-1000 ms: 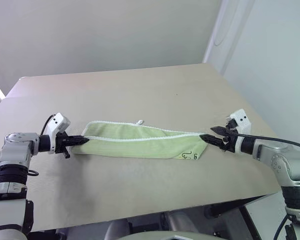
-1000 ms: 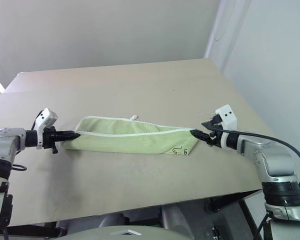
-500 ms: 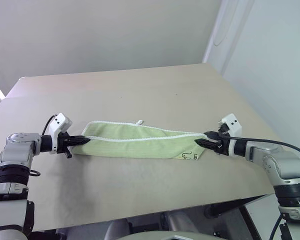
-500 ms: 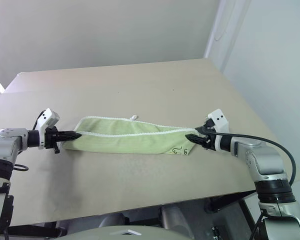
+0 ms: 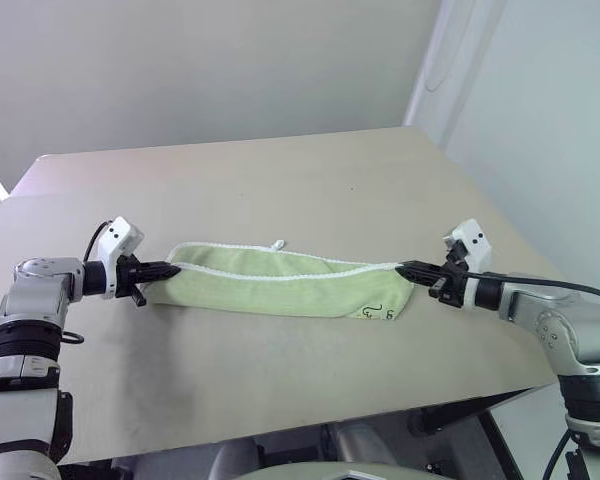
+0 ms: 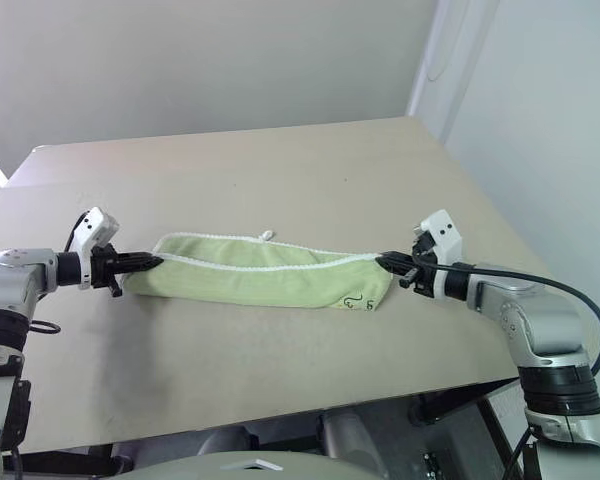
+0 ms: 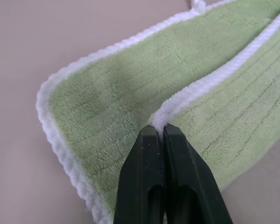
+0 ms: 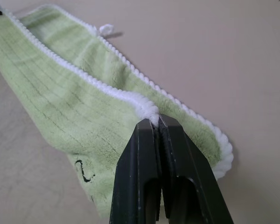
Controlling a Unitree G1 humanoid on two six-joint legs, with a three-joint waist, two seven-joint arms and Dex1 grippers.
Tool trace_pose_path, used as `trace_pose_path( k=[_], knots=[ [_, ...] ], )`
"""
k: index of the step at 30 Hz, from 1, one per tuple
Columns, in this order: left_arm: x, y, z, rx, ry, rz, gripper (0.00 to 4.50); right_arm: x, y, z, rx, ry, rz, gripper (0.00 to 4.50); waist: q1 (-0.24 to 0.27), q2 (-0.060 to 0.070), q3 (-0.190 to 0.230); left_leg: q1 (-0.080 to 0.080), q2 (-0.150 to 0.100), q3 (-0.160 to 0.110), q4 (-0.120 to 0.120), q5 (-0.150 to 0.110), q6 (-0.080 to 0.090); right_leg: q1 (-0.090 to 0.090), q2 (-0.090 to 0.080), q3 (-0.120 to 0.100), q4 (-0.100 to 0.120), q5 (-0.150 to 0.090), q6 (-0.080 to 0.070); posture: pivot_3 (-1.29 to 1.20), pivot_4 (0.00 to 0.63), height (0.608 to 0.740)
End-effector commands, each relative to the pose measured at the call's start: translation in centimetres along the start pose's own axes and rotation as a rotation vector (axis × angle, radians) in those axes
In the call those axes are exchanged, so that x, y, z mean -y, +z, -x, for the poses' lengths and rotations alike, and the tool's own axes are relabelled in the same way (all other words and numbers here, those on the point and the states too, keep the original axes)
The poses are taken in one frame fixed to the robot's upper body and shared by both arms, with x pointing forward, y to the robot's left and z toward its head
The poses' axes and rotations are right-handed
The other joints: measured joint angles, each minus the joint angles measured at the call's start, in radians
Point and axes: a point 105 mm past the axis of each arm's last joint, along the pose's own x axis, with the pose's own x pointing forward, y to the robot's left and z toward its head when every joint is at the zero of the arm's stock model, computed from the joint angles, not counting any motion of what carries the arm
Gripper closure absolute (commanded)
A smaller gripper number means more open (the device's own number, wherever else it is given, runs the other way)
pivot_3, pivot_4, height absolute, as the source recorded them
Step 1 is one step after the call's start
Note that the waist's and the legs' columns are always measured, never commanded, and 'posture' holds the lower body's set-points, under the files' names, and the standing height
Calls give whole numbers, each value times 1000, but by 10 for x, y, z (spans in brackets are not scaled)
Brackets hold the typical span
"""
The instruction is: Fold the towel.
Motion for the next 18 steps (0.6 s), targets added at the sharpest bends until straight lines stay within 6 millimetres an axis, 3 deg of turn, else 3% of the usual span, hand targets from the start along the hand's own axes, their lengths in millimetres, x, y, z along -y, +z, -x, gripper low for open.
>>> trace_pose_path(
  k=[1,7,12,16,18],
  knots=[
    [-13,54,-5,190,78,-37,4500,14,57,0,177,-85,98,4470,0,0,0,0,0,0,1,0,0,0,0,0,0,0,0,0,0,712],
    [-45,136,-21,402,353,-9,4500,54,125,-16,306,-259,222,4470,-1,-1,0,1,-1,-1,2,1,-1,2,0,0,-1,4,2,0,0,712],
    [-56,195,-1,506,577,-121,4500,86,181,-3,416,-394,343,4470,-6,2,0,-4,-1,1,-2,0,0,-4,0,3,-2,7,4,0,0,712],
    [-53,208,10,470,572,-239,4500,88,192,7,446,-352,374,4470,-2,2,0,-19,-1,1,-4,0,0,-19,0,2,-1,8,3,0,0,712],
    [-49,197,12,370,489,-359,4500,78,185,11,441,-263,405,4470,-1,2,0,-20,-1,1,-7,0,0,-20,-1,2,-2,8,3,0,0,712]
  ],
)
